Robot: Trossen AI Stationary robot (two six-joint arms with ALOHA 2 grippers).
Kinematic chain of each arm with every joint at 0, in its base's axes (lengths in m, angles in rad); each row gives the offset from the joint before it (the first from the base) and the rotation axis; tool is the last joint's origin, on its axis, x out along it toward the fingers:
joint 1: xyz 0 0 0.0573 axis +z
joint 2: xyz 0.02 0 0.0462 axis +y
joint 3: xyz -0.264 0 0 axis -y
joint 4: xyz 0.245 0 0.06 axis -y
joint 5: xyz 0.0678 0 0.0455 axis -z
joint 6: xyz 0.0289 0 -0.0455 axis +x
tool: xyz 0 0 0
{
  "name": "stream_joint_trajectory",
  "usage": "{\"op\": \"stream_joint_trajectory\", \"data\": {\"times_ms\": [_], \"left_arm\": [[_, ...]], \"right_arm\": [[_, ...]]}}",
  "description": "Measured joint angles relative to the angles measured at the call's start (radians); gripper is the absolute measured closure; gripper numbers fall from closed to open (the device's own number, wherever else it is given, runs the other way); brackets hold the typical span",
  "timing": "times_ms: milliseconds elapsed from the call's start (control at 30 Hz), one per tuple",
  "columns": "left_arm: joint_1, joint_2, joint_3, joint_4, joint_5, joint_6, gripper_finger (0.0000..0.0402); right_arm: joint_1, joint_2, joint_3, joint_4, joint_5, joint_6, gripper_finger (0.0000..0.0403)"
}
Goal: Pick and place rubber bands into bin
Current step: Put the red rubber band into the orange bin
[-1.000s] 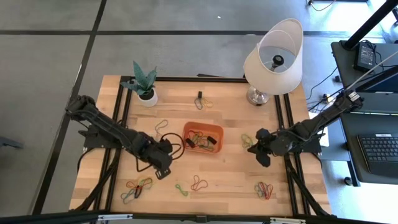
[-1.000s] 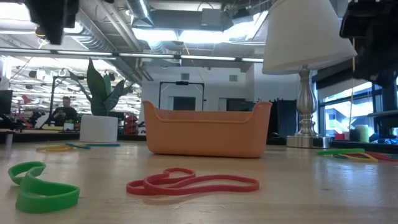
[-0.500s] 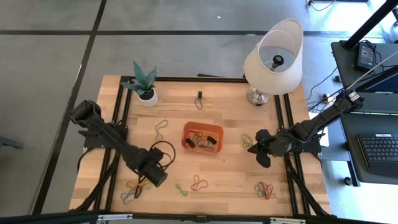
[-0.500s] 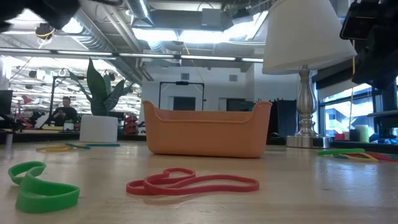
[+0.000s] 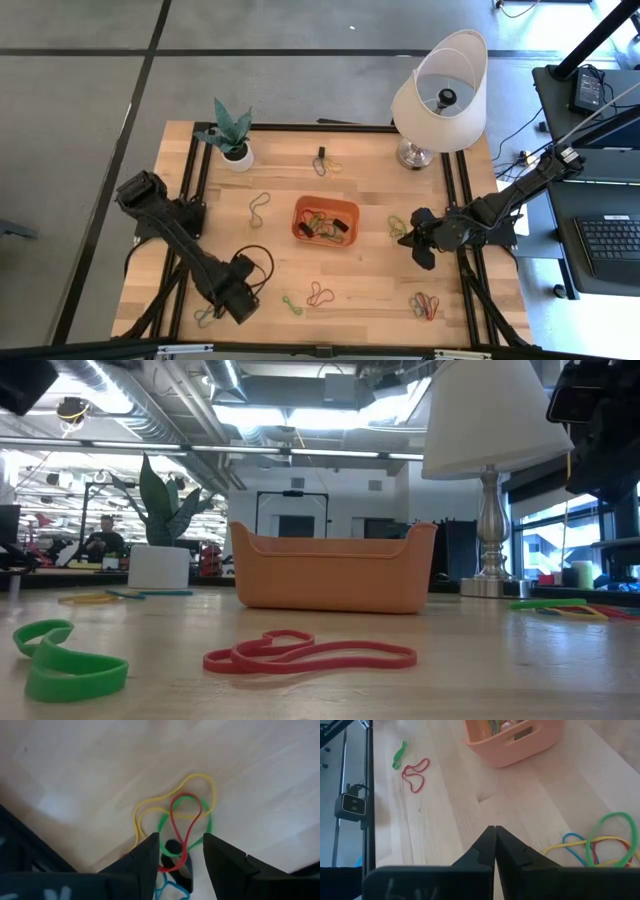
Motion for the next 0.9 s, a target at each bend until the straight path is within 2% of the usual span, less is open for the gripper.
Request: {"op": "stream_joint_trajectory", "data": {"times_ms": [233, 900], "left_arm": [[-0.006, 0.066, 0.000, 0.016, 0.114, -0.002, 0.0270], [-0.004, 0.118, -0.001, 0.096, 0.105, 0.001, 0.0304]], "right_arm": [[0.000, 0.000, 0.000, 0.000, 0.000, 0.000, 0.0389], [0.000, 0.000, 0.000, 0.050, 0.000, 0.004, 0.0389]]}}
